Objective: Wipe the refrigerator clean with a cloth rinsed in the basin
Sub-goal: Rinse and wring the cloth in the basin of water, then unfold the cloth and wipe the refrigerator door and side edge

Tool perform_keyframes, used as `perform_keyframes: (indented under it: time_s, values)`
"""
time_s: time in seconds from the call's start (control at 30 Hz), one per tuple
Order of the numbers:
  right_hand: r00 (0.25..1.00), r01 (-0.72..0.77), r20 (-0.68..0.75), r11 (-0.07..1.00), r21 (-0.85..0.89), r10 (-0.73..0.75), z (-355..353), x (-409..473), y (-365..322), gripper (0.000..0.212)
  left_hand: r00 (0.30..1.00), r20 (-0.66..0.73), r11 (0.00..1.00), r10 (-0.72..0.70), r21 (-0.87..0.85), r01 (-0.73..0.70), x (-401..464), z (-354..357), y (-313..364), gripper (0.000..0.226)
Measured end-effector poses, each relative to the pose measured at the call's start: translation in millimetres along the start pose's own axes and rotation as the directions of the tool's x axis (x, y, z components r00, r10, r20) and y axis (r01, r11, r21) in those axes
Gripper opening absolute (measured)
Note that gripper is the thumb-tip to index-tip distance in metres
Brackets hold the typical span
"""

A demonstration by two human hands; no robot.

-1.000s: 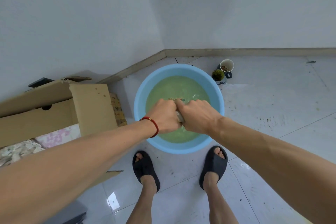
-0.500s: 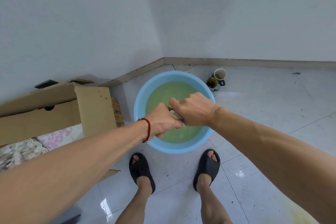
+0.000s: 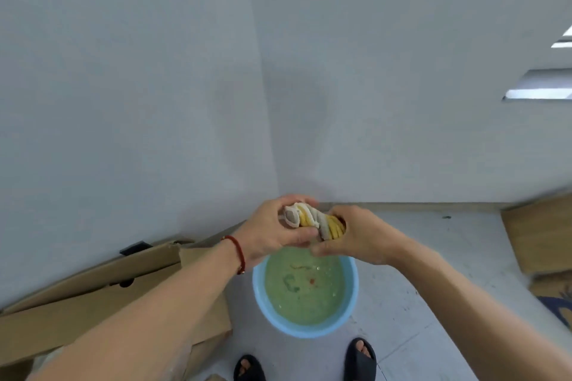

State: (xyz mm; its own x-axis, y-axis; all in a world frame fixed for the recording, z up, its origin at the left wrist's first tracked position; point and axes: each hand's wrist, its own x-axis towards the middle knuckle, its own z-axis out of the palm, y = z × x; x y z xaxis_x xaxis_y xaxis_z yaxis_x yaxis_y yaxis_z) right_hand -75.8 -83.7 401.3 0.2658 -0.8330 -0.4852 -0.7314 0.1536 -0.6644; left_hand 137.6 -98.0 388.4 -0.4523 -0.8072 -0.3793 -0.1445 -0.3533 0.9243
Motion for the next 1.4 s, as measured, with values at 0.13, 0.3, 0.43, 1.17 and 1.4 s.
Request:
perform_keyframes:
  time_s: [0.13, 0.3, 0.43, 1.17, 1.4]
  values:
    - [0.99, 0.075, 0.06, 0.828, 0.555, -0.13, -14, -55, -37, 0.046, 0.973, 0.108, 0.972, 0.206, -0.137, -0.19, -27, -14, 57, 0.055]
    - [0.999, 0.047, -0.036, 0.433, 0.9, -0.034, -3, -107, -56, 0.057, 0.873, 0.387, 0.936, 0.296, -0.298, -0.186, -38, -10, 105, 0.06]
    - [0.832, 0.302, -0.545, 0.739, 0.603, 0.105, 6, -140, -79, 0.027, 0.83, 0.46, 0.943, 0.315, -0.056, -0.327, -47, 15, 130, 0.063]
    - [0.332, 0.814, -0.773, 0.25, 0.524, 0.54, -14, -508, 133, 0.028, 0.845, 0.514, 0.965, 0.147, -0.264, -0.008, -119, 323, 111, 0.031]
    - [0.286, 0.502, -0.854, 0.691, 0.52, 0.434, -14, -559, 142, 0.008, 0.741, 0.67, 0.721, -0.047, 0.536, -0.439, -138, 430, 108, 0.036]
